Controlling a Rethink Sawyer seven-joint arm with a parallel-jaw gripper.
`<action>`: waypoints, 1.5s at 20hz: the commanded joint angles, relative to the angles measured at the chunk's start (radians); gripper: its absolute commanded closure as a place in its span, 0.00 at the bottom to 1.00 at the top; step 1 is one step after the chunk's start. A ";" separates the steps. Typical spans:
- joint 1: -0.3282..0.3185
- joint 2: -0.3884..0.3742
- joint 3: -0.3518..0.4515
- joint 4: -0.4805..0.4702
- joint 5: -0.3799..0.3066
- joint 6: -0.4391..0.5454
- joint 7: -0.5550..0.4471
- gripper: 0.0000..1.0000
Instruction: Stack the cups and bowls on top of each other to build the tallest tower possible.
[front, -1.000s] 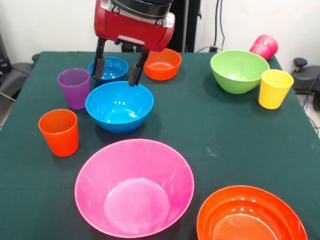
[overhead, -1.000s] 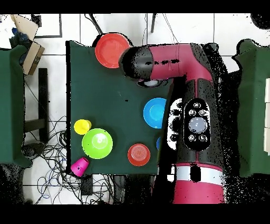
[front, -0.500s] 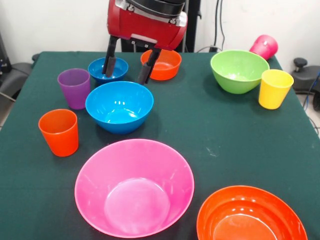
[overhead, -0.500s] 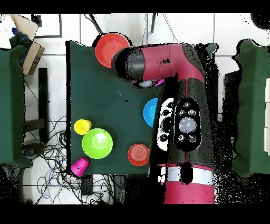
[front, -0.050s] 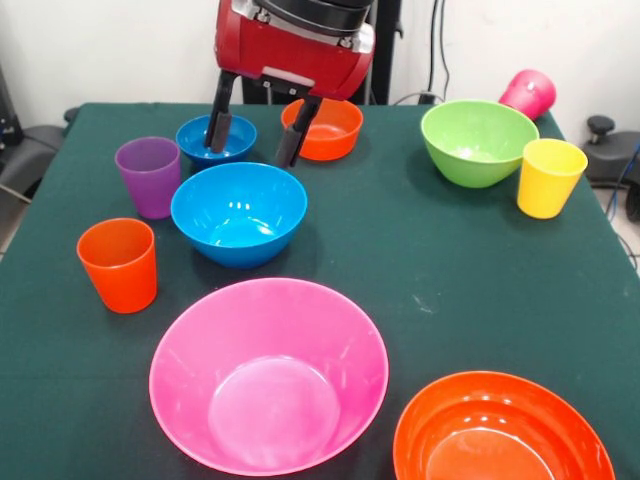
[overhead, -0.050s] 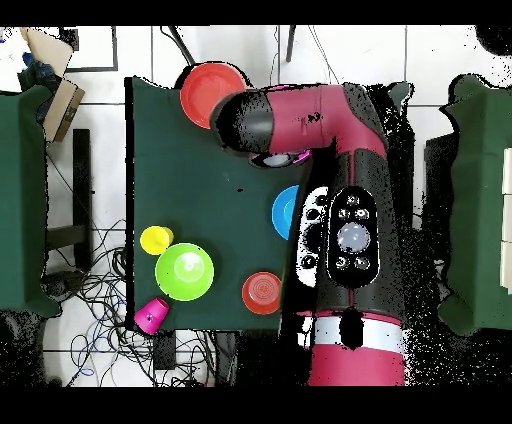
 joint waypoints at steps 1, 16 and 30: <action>-0.015 0.066 0.064 0.142 0.026 -0.059 0.016 0.00; -0.018 0.079 0.067 0.142 0.043 -0.072 0.005 0.00; -0.008 0.070 0.063 0.117 0.028 -0.038 -0.023 0.00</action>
